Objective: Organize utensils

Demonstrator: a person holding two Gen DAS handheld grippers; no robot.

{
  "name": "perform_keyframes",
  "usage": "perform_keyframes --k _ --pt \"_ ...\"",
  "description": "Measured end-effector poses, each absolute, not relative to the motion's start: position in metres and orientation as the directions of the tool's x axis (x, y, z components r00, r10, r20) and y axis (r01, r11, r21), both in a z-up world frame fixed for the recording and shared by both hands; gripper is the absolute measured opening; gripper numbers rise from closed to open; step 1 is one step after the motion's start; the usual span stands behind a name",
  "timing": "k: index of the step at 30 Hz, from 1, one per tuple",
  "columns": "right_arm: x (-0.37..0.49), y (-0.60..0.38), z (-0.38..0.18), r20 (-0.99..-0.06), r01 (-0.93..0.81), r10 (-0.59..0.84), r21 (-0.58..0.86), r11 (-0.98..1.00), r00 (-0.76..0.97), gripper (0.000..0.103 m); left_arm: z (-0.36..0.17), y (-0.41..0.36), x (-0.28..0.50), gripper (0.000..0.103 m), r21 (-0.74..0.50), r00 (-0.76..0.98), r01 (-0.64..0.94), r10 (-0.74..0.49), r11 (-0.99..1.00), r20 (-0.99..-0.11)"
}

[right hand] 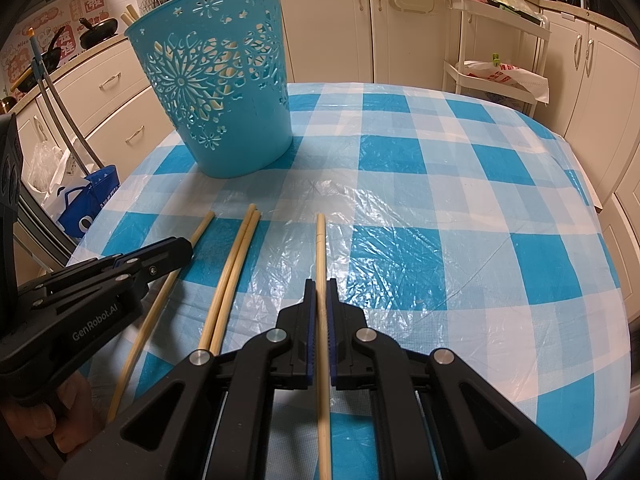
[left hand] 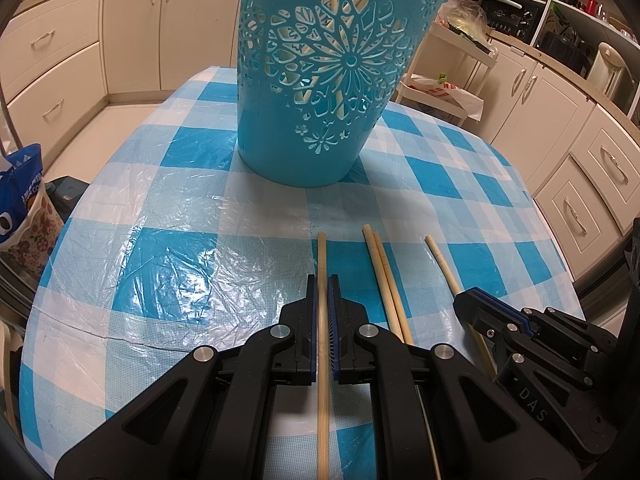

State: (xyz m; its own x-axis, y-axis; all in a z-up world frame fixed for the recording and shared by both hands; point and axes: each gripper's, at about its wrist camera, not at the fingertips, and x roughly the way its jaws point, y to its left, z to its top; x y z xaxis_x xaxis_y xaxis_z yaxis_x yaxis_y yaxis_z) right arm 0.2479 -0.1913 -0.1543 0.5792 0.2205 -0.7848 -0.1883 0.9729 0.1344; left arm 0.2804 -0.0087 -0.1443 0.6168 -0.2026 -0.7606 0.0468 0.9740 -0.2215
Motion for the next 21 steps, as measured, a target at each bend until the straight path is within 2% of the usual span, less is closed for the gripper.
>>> perform_keyframes --k 21 --pt "0.2478 -0.1907 -0.1542 -0.785 -0.188 0.22 0.133 0.973 0.579 0.006 -0.1435 -0.0081 0.2796 0.005 -0.223 0.616 0.045 -0.203 0.974 -0.761"
